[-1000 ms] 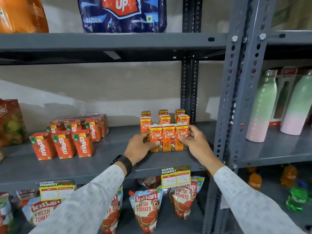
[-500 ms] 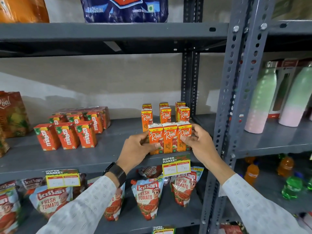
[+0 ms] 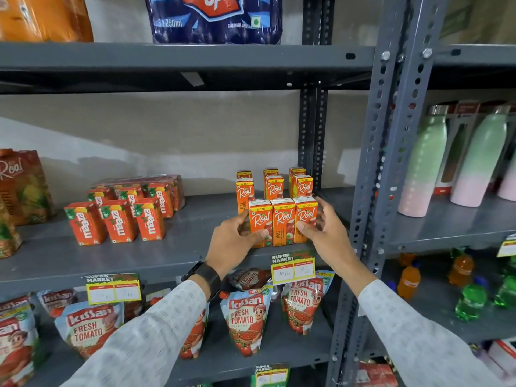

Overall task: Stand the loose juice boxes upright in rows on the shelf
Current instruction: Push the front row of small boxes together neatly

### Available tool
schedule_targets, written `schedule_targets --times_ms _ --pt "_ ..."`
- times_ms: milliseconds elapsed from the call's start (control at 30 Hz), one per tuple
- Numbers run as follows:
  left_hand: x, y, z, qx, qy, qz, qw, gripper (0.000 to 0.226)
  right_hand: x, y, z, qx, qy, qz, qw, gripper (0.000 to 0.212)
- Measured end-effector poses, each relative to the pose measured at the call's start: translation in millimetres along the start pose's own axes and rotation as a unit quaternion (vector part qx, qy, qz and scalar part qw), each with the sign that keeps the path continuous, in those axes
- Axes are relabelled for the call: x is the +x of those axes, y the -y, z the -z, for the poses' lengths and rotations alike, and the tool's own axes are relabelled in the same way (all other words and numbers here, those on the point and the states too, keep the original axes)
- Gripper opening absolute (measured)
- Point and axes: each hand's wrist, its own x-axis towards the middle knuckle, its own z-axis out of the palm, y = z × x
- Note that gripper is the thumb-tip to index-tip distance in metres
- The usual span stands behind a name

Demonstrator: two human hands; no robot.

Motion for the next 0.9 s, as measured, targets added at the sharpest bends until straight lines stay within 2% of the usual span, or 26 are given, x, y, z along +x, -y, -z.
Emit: schedule_targets --times_ms 67,100,167,233,300,400,500,567,600,733,800,900 --pt "-4 1 5 -0.012 -0.004 -0.002 1.0 0.073 -8 5 -2 -0.036 -0.037 0.008 0.999 0.083" --pt "-6 3 10 -0.015 -0.011 -0.004 1.0 0.079 -13 9 -3 -0.06 -0.073 0.024 0.995 0.084" --pt "-12 9 25 0.0 -0.037 -0.007 0.999 0.083 -23 22 -9 -0.105 -0.14 0.096 0.98 0.075" --pt "-19 15 42 0.023 -0.071 -0.027 0.997 0.074 -31 41 -19 -0.137 -0.171 0.199 0.955 0.06" --pt "-28 21 63 0.042 -0.106 -0.06 0.992 0.059 -35 63 -38 -0.152 -0.161 0.281 0.934 0.051" --pt "-40 34 108 0.065 -0.153 -0.101 0.981 0.045 -38 95 -91 -0.183 -0.099 0.388 0.898 0.048" --pt "-51 48 156 0.144 -0.194 -0.152 0.958 0.039 -42 110 -151 -0.259 -0.031 0.445 0.857 0.052" --pt "-57 60 186 0.212 -0.218 -0.167 0.938 0.034 -44 109 -187 -0.285 0.008 0.434 0.855 0.055" --pt "-62 69 207 0.232 -0.233 -0.161 0.931 0.033 -45 110 -209 -0.274 0.027 0.414 0.868 0.055" --pt "-66 105 273 0.236 -0.297 -0.122 0.917 0.04 -36 110 -264 -0.161 0.052 0.252 0.953 0.06" --pt "-56 126 303 0.219 -0.286 -0.066 0.931 0.058 -22 105 -284 -0.122 0.037 0.16 0.979 0.066" --pt "-35 148 335 0.12 -0.206 0.04 0.97 0.092 -3 98 -301 -0.03 0.074 0.019 0.997 0.074"
